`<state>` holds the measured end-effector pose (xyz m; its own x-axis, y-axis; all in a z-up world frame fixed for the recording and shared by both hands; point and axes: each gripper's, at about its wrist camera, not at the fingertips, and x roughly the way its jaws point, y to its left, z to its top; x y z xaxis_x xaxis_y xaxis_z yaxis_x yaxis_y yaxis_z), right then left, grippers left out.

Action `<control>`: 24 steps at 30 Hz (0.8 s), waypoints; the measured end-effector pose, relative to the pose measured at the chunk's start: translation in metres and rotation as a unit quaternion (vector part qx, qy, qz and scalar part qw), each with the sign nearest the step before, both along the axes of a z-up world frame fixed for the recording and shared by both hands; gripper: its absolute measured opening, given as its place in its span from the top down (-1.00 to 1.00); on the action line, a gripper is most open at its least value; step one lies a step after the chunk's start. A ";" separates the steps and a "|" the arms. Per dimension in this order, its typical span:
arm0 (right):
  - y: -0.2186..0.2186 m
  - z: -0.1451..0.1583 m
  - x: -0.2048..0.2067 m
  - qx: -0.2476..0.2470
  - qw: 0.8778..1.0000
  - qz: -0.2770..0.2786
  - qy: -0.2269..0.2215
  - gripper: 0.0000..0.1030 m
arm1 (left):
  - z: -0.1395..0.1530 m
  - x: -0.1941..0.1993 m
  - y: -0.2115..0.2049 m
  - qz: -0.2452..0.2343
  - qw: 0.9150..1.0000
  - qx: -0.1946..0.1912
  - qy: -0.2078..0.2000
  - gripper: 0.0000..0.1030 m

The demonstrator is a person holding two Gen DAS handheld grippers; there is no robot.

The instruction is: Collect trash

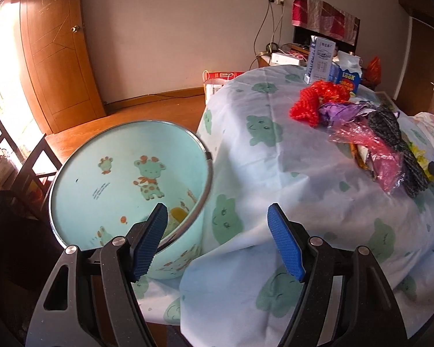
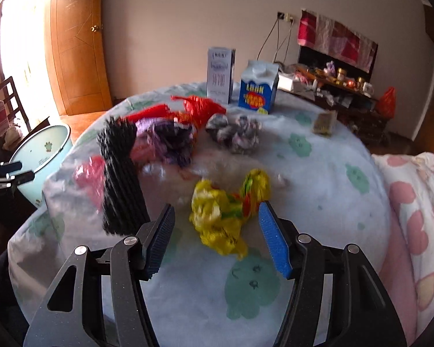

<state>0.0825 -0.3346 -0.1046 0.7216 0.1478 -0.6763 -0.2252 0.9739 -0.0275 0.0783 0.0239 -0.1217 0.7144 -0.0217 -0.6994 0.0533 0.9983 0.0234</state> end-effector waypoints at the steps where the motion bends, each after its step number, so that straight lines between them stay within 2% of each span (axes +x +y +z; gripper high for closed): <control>1: -0.001 -0.006 0.001 0.004 1.000 0.003 0.008 -0.11 | 0.001 0.001 -0.006 -0.006 1.000 -0.001 -0.003 -0.37; 3: -0.001 -0.021 0.008 0.007 1.000 0.006 0.029 0.08 | 0.005 0.004 -0.021 -0.019 1.000 -0.006 -0.007 -0.37; 5: -0.001 -0.031 0.013 0.024 0.999 0.008 0.044 0.20 | 0.008 0.006 -0.034 -0.034 0.999 -0.013 -0.011 -0.37; 8: -0.003 -0.034 0.012 0.034 0.998 0.018 0.045 0.48 | 0.013 0.008 -0.051 -0.052 0.998 -0.017 -0.017 -0.37; 15: -0.016 -0.023 0.005 0.038 0.998 0.007 0.039 0.52 | 0.026 0.008 -0.088 -0.093 0.995 -0.036 -0.028 -0.37; 17: -0.022 -0.023 -0.001 0.028 0.999 -0.003 0.033 0.48 | 0.030 0.006 -0.099 -0.106 0.993 -0.036 -0.034 -0.37; 18: -0.024 -0.023 -0.001 0.026 0.999 -0.006 0.032 0.39 | 0.031 0.005 -0.105 -0.112 0.993 -0.035 -0.034 -0.37; 19: -0.027 -0.025 -0.004 0.026 0.999 -0.009 0.031 0.28 | 0.030 0.006 -0.109 -0.116 0.992 -0.033 -0.033 -0.37; 20: -0.029 -0.026 -0.005 0.028 0.999 -0.010 0.030 -0.04 | 0.029 0.006 -0.115 -0.122 0.991 -0.033 -0.031 -0.36; 21: -0.032 -0.025 -0.008 0.035 0.999 -0.013 0.024 -0.15 | 0.027 0.007 -0.120 -0.128 0.991 -0.032 -0.027 -0.36; 24: -0.032 -0.023 -0.008 0.041 0.999 -0.010 0.015 -0.15 | 0.021 0.009 -0.134 -0.141 0.989 -0.027 -0.022 -0.30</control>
